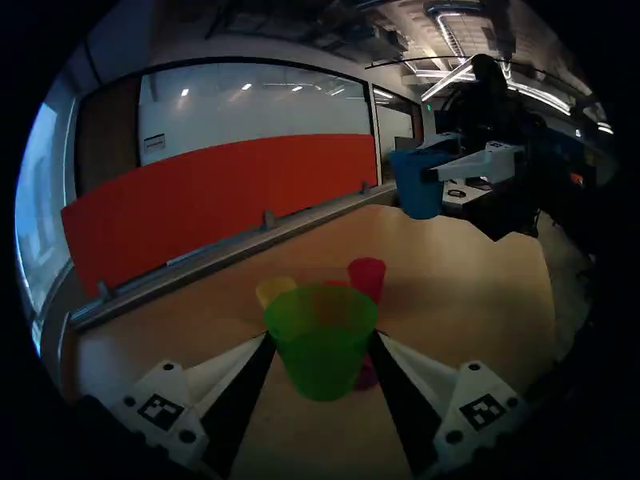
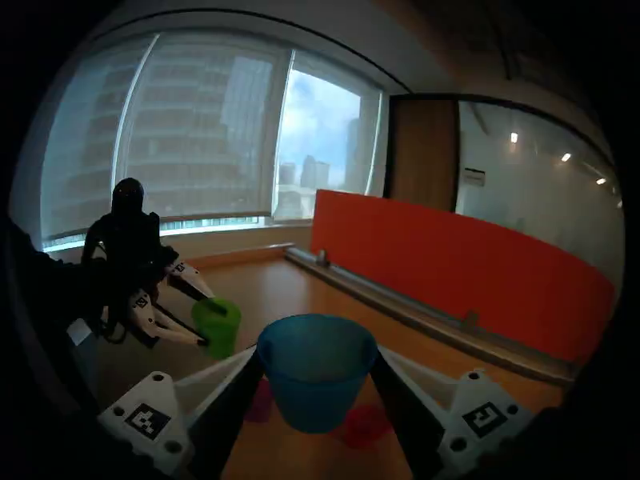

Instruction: Pour water

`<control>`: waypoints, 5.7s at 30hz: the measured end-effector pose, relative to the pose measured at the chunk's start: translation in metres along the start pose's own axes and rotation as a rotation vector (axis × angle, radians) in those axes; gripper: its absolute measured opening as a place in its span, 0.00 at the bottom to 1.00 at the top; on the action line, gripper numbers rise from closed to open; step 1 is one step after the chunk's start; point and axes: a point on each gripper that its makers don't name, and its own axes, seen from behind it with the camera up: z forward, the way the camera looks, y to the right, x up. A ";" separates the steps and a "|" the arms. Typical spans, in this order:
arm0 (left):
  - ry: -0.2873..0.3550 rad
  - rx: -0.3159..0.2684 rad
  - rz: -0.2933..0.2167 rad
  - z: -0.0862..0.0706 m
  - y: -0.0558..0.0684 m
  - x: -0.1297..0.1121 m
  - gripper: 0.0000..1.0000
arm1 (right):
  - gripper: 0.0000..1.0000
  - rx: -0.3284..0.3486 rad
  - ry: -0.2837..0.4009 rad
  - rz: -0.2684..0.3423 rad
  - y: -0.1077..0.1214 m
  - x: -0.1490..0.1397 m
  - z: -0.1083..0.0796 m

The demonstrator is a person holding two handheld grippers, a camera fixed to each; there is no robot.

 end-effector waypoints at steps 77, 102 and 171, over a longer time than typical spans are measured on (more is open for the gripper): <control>-0.354 -0.048 -0.025 0.041 -0.009 -0.117 0.83 | 0.92 0.073 -0.338 -0.021 -0.009 -0.134 0.025; -0.383 -0.065 -0.051 0.033 -0.007 -0.127 0.84 | 0.92 0.083 -0.364 -0.030 -0.018 -0.148 0.026; -0.345 0.007 -0.089 -0.028 0.004 -0.140 0.84 | 1.00 0.026 -0.441 0.034 -0.030 -0.214 -0.007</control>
